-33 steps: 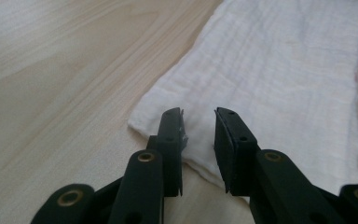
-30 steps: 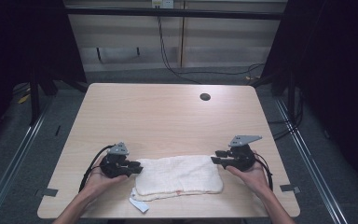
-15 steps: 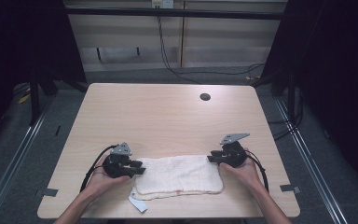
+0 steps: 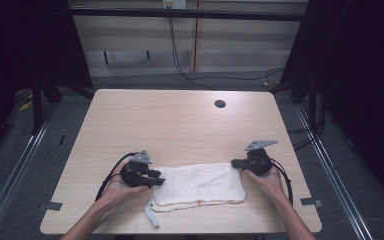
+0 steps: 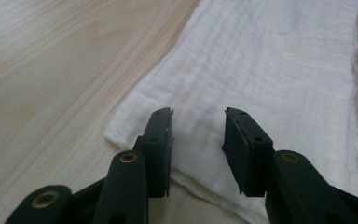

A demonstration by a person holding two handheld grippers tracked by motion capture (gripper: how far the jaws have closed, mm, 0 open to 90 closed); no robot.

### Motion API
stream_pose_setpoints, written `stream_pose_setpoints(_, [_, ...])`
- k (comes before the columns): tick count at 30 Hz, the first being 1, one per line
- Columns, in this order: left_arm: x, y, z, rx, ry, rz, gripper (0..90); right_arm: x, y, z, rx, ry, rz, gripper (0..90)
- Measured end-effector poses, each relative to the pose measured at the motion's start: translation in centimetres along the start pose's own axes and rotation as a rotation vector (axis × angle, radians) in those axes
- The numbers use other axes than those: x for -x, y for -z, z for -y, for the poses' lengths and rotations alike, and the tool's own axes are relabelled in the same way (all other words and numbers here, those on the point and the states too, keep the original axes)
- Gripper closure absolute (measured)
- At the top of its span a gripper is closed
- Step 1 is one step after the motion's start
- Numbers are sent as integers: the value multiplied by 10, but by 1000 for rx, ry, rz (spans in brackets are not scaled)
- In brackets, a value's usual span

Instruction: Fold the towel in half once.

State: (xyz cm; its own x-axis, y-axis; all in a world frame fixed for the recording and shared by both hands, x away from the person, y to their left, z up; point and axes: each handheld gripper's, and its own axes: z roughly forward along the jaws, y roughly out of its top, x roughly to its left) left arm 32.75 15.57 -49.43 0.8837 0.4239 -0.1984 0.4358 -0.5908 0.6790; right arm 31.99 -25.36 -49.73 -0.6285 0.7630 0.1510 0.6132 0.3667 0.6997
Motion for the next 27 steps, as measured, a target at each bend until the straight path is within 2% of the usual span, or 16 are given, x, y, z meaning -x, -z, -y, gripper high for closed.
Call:
stream_pose_setpoints(3, [-2, 6, -2, 26, 17, -2, 598, -4, 4, 0, 15, -1, 2, 749])
stream_pose_setpoints(5, [-7, 10, -4, 19, 35, -6, 580, -10, 9, -3, 41, -3, -8, 721])
stream_pose_setpoints(6, [-11, 11, -7, 8, 33, 0, 581, -14, 11, -5, 53, 0, -17, 708])
stream_pose_setpoints(8, [-17, 12, -13, 23, 60, -31, 575, -23, 14, -7, 67, 20, -51, 698])
stream_pose_setpoints(9, [-20, 12, -16, 24, 61, -29, 566, -29, 15, -8, 66, 30, -47, 685])
stream_pose_setpoints(10, [-22, 12, -18, 46, 62, -20, 566, -34, 16, -9, 70, 37, -65, 676])
stream_pose_setpoints(13, [-27, 11, -19, 61, 80, -12, 541, -50, 16, -12, 71, 68, -115, 666])
stream_pose_setpoints(15, [-28, 11, -19, 51, 83, -3, 514, -59, 13, -15, 71, 82, -142, 666])
stream_pose_setpoints(16, [-29, 11, -19, 43, 77, -16, 493, -63, 11, -16, 67, 81, -155, 669])
stream_pose_setpoints(18, [-33, 12, -17, 58, 98, -11, 493, -72, 5, -19, 58, 91, -186, 672])
stream_pose_setpoints(20, [-36, 11, -16, 42, 94, -20, 495, -81, -2, -22, 52, 110, -218, 681])
stream_pose_setpoints(21, [-36, 11, -15, 54, 99, -11, 499, -87, -5, -24, 42, 122, -231, 681])
stream_pose_setpoints(23, [-36, 12, -15, 46, 87, -27, 500, -98, -11, -28, 32, 145, -251, 681])
stream_pose_setpoints(27, [-36, 17, -14, 60, 81, -27, 493, -120, -19, -34, 31, 175, -296, 678])
